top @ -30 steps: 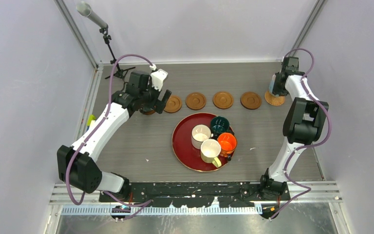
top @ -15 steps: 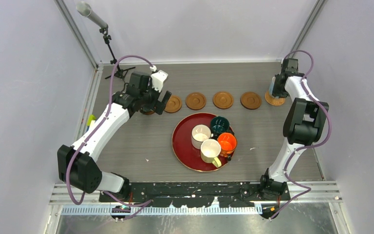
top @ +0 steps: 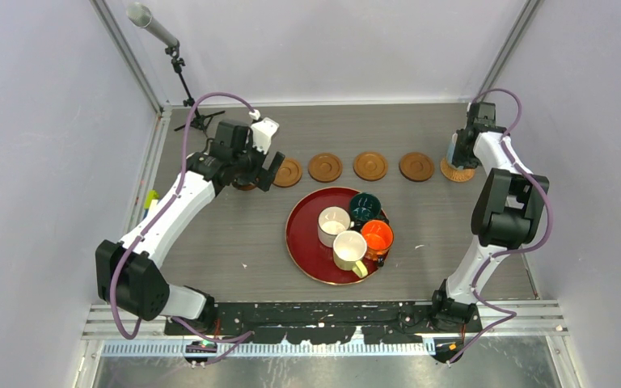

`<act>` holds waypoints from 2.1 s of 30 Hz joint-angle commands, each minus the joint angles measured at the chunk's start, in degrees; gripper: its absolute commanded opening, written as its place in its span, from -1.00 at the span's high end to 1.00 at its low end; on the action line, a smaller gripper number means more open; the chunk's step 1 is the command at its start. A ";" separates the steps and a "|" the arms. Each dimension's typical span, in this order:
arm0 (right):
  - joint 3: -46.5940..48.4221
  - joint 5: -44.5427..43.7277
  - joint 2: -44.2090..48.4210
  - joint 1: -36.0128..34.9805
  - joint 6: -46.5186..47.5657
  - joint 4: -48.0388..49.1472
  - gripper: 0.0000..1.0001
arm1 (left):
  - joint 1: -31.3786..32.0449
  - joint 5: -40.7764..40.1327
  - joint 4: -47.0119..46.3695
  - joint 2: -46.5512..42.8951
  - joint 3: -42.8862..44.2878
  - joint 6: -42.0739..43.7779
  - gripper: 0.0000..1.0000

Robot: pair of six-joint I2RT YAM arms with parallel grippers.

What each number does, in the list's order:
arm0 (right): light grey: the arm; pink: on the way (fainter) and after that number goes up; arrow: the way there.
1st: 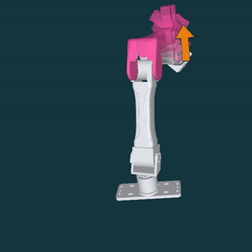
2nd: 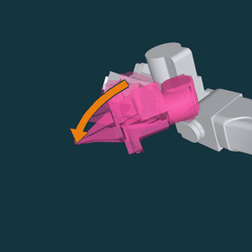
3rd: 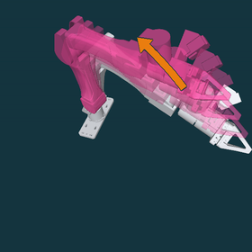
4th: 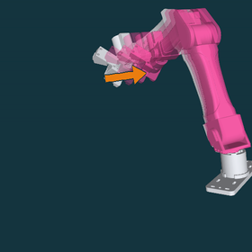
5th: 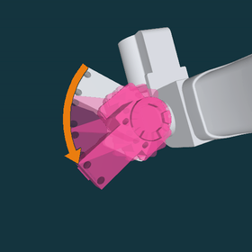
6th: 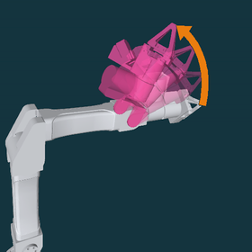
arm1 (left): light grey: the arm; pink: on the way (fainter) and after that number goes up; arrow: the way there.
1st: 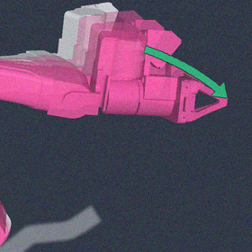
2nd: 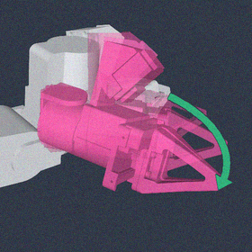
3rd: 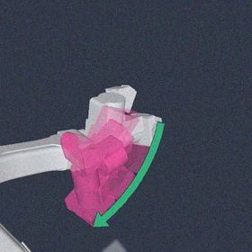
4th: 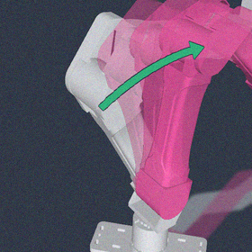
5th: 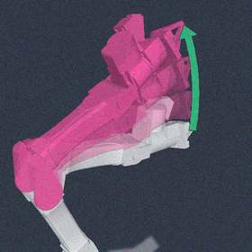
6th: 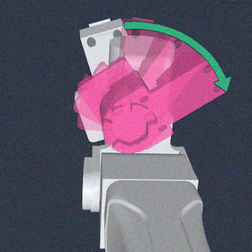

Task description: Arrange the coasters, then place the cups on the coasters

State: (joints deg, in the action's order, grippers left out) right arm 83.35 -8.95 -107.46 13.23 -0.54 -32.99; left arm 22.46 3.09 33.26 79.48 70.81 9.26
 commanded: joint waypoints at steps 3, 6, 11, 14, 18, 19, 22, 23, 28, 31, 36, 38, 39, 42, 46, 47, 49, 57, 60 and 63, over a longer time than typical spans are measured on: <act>1.13 -0.72 5.41 0.03 -0.83 5.24 0.99 | -0.33 1.04 -1.50 -1.68 -0.24 0.07 -0.99; 1.17 1.28 6.85 0.28 -1.52 8.32 0.99 | -0.35 0.97 -1.38 -1.80 -0.23 0.19 -0.99; -0.51 2.47 9.38 0.60 -1.66 10.56 0.99 | -0.37 0.99 -1.43 -1.98 -0.31 0.19 -0.99; -2.26 1.41 10.63 0.64 -1.77 10.82 0.99 | -0.38 0.97 -1.41 -2.05 -0.38 0.15 -0.99; -4.86 1.30 11.81 0.85 -2.15 11.01 0.99 | -0.37 1.19 -1.36 -2.05 -0.28 0.16 -0.99; -5.32 1.30 11.90 0.87 -2.28 11.09 0.99 | -0.36 1.21 -1.40 -1.96 -0.22 0.15 -0.99; -5.76 0.90 11.56 0.94 -2.71 11.04 0.99 | -0.37 1.32 -1.33 -1.83 -0.05 0.15 -0.99; -5.89 0.61 11.38 0.98 -2.91 11.08 0.99 | -0.38 1.32 -1.27 -1.77 -0.05 0.16 -0.99; -6.60 0.07 11.02 1.10 -3.38 11.32 0.99 | -0.39 1.01 -1.45 -1.79 -0.08 0.08 -0.99; -7.24 0.12 10.84 1.26 -3.12 11.81 0.99 | -0.38 1.21 -1.40 -1.83 -0.24 -0.10 -0.99; -7.61 0.45 10.05 1.58 -3.04 12.19 0.99 | -0.33 1.21 -1.25 -1.92 -0.40 -0.05 -0.99; -7.93 0.66 9.92 1.66 -2.98 12.65 0.99 | -0.40 1.20 -1.23 -1.81 -0.40 0.02 -0.99; -8.07 0.55 9.83 1.62 -2.90 12.63 0.99 | -0.40 1.21 -1.19 -1.82 -0.34 0.10 -0.99; -8.54 0.53 9.52 1.67 -2.69 12.81 0.99 | -0.40 1.31 -1.11 -1.72 -0.28 0.16 -0.99; -9.22 0.60 9.25 1.71 -2.54 13.48 0.99 | -0.39 1.43 -1.25 -1.53 -0.53 0.20 -0.99; -9.60 0.66 9.23 1.72 -2.62 14.13 0.98 | -0.40 1.47 -1.38 -1.45 -0.62 0.15 -0.99; -10.17 0.71 9.15 1.71 -2.55 14.93 0.86 | -0.40 1.52 -1.44 -1.22 -0.67 -0.08 -0.99; -12.94 1.13 8.76 1.76 -1.41 17.26 0.47 | -0.40 1.87 -1.72 -0.99 -0.91 -0.47 -0.99; -13.60 1.21 8.59 1.74 -1.10 17.32 0.33 | -0.40 1.99 -1.72 -0.91 -0.89 -0.44 -0.99; -13.68 1.57 8.80 1.75 -1.40 16.86 0.11 | -0.37 2.05 -1.69 -0.75 -0.79 -0.47 -0.99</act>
State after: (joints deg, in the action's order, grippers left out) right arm 69.60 -7.40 -99.77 14.76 -2.17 -19.68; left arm 22.37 4.14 33.26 79.48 69.89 9.19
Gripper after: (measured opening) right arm 0.398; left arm 0.996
